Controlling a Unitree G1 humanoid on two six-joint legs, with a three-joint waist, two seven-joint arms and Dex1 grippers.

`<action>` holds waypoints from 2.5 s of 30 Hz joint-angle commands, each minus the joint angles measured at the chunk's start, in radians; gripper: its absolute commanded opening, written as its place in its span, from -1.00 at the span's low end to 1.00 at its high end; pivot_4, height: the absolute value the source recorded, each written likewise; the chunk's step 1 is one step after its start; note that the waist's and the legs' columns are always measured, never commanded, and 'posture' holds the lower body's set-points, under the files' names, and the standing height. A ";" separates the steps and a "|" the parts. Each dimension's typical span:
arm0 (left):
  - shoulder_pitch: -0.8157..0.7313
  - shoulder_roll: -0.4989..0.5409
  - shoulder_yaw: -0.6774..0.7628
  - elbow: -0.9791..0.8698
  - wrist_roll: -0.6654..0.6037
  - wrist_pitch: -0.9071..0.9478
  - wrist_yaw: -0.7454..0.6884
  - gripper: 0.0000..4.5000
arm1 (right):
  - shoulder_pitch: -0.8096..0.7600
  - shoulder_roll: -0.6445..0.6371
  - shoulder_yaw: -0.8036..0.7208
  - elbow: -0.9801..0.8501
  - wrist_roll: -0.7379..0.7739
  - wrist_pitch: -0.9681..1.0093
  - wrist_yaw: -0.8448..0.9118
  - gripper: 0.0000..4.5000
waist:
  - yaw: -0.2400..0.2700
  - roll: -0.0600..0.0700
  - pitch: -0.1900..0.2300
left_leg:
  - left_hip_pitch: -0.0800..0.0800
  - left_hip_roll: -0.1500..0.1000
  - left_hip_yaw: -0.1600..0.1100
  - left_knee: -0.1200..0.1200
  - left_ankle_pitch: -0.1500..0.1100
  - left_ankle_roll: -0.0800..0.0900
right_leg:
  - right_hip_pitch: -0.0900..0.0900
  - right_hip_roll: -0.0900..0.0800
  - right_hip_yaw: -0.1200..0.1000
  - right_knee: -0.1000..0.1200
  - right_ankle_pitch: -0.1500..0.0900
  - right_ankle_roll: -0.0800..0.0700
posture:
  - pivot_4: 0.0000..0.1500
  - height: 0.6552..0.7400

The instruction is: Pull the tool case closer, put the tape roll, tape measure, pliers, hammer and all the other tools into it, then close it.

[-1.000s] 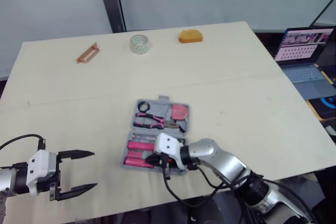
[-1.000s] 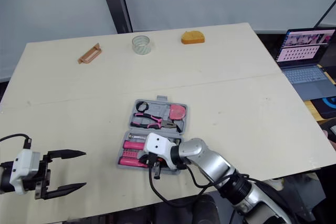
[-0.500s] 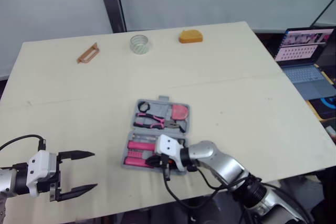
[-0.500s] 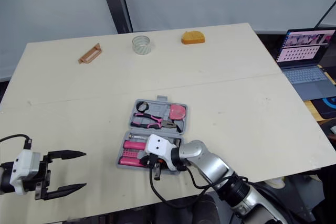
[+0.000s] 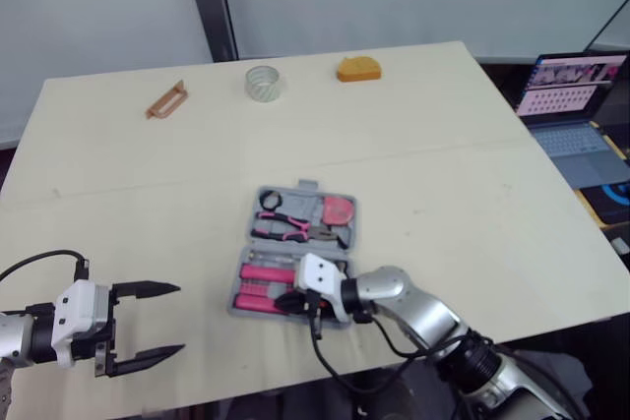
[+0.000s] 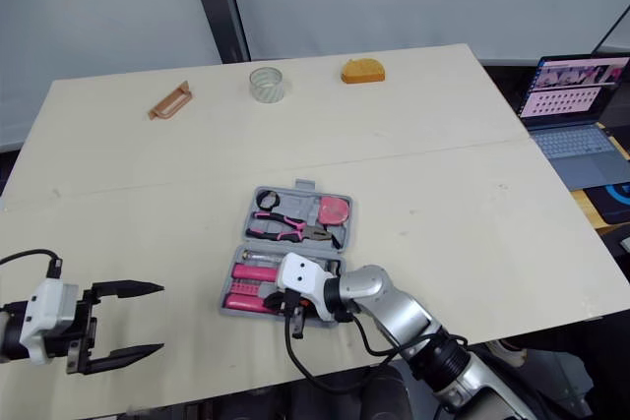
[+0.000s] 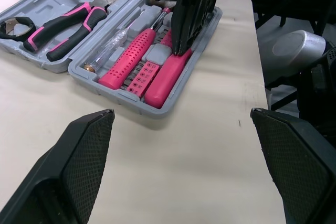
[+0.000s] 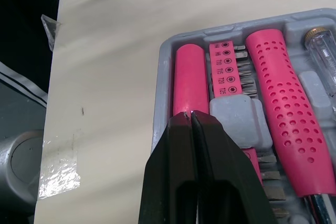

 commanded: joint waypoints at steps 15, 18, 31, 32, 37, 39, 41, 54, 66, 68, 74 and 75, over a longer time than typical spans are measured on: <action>-0.008 0.010 0.017 -0.024 -0.008 0.013 0.008 1.00 | 0.034 -0.008 0.029 0.081 -0.059 -0.003 0.022 -0.94 | 0.000 -0.004 -0.005 | 0.002 0.000 0.000 0.000 0.000 0.000 | 0.001 0.000 0.000 0.001 0.000 0.000 | 1.00 1.00; -0.012 0.007 0.011 -0.029 -0.006 0.016 0.015 1.00 | 0.029 -0.001 0.024 0.069 -0.058 -0.013 0.021 -0.94 | 0.000 -0.004 -0.005 | 0.002 0.000 0.000 0.000 0.000 0.000 | 0.001 0.000 0.000 0.001 0.000 0.000 | 1.00 1.00; -0.095 -0.020 -0.062 -0.030 0.007 0.082 0.113 1.00 | 0.061 -0.199 -0.317 -0.420 0.104 0.263 0.001 -0.94 | 0.015 -0.004 -0.005 | -0.001 0.000 0.000 0.001 0.000 0.000 | 0.000 0.000 0.000 0.000 0.000 0.000 | 1.00 1.00; -0.102 -0.023 -0.072 -0.026 0.012 0.087 0.121 1.00 | 0.078 -0.231 -0.343 -0.448 0.114 0.286 0.000 -0.94 | 0.020 -0.005 -0.005 | -0.001 0.000 0.000 0.001 0.000 0.000 | 0.000 0.000 0.000 0.000 0.000 0.000 | 1.00 1.00; -0.108 -0.071 -0.080 -0.017 0.016 0.080 0.168 1.00 | 0.301 -0.405 -0.606 -0.583 0.230 0.380 0.024 -0.94 | 0.030 -0.005 -0.005 | -0.001 0.000 0.001 0.001 0.000 0.001 | 0.000 0.000 0.000 -0.001 0.000 0.000 | 1.00 1.00; -0.101 -0.086 -0.071 -0.010 0.016 0.080 0.185 1.00 | 0.403 -0.435 -0.719 -0.612 0.266 0.394 0.017 -0.94 | 0.031 -0.006 -0.006 | -0.001 0.000 0.001 0.001 0.000 0.001 | 0.001 0.000 0.000 -0.001 0.000 0.000 | 1.00 1.00; -0.095 -0.094 -0.061 -0.008 0.020 0.081 0.205 1.00 | 0.466 -0.445 -0.780 -0.623 0.283 0.392 0.006 -0.94 | 0.030 -0.006 -0.006 | -0.001 0.000 0.001 0.001 0.000 0.001 | 0.001 0.000 0.000 -0.001 0.000 0.000 | 1.00 1.00; -0.094 -0.120 -0.075 -0.010 0.042 0.085 0.277 1.00 | 0.638 -0.502 -0.859 -0.579 0.301 0.310 0.022 0.97 | 0.035 -0.007 -0.007 | 0.000 0.000 0.001 0.005 -0.001 0.001 | 0.003 0.000 0.001 -0.002 0.000 0.000 | 1.00 1.00; -0.145 -0.117 -0.100 -0.006 0.043 0.118 0.287 -1.00 | 0.533 -0.500 -0.807 -0.517 0.290 0.308 -0.012 -0.53 | 0.041 -0.008 -0.007 | 0.000 0.000 0.001 0.006 -0.001 0.001 | 0.003 0.000 0.001 -0.002 0.000 0.000 | 1.00 1.00; -0.158 -0.117 -0.105 -0.004 0.042 0.122 0.291 -1.00 | 0.512 -0.495 -0.792 -0.507 0.285 0.306 -0.018 -0.98 | 0.044 -0.008 -0.007 | 0.000 0.000 0.001 0.006 -0.001 0.001 | 0.003 0.000 0.001 -0.002 0.000 0.000 | 1.00 1.00; -0.247 -0.127 -0.140 0.049 0.056 0.147 0.322 -1.00 | 0.428 -0.470 -0.729 -0.450 0.255 0.296 -0.052 -0.99 | 0.054 -0.008 -0.007 | -0.001 0.000 0.001 0.008 -0.001 0.001 | 0.003 0.000 0.001 -0.001 0.000 0.000 | 1.00 1.00; -0.271 -0.126 -0.152 0.067 0.065 0.150 0.327 -1.00 | 0.412 -0.467 -0.716 -0.434 0.246 0.298 -0.061 -0.99 | 0.055 -0.008 -0.007 | -0.001 0.000 0.001 0.009 -0.001 0.001 | 0.003 0.000 0.001 -0.001 0.000 0.000 | 1.00 1.00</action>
